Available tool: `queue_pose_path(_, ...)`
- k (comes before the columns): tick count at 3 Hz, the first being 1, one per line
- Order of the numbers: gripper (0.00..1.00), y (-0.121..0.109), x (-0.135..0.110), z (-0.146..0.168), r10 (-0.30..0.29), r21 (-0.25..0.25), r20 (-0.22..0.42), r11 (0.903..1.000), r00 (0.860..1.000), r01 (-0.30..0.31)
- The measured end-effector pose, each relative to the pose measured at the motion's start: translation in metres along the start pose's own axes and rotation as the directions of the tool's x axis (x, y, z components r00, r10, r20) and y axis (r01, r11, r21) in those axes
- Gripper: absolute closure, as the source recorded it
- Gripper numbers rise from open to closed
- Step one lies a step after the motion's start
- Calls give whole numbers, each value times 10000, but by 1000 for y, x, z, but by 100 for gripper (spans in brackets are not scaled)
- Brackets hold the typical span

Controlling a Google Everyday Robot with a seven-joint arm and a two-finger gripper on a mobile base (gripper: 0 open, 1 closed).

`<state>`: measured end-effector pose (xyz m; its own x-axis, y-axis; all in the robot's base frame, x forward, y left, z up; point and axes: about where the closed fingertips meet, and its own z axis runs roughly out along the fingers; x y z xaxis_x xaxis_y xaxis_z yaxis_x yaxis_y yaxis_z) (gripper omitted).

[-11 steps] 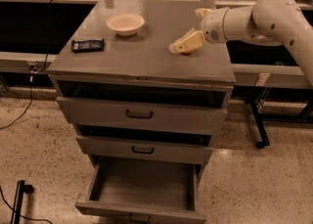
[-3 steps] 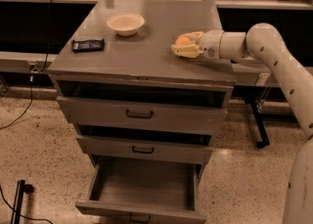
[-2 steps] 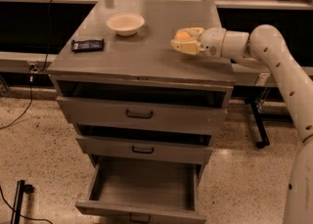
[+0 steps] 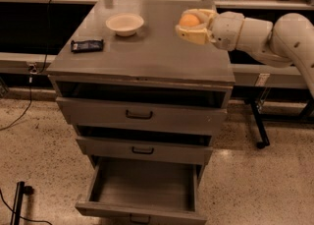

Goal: Place orange into bottom drawer

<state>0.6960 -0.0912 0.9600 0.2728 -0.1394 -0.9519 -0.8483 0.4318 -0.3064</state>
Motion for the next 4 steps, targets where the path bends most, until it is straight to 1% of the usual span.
queue_pose_path(1, 100, 26, -23, -11, -732, 749, -446, 9943, 9963, 765)
queue_pose_path(2, 100, 62, 3, 3, -450, 394, -840, 9981, 9954, 484)
queue_pose_path(3, 100, 74, 15, 3, 87, 263, -546, 9996, 9985, -73)
queue_pose_path(4, 100, 122, 32, -1, 1024, -549, -107, 9932, 9947, -1028)
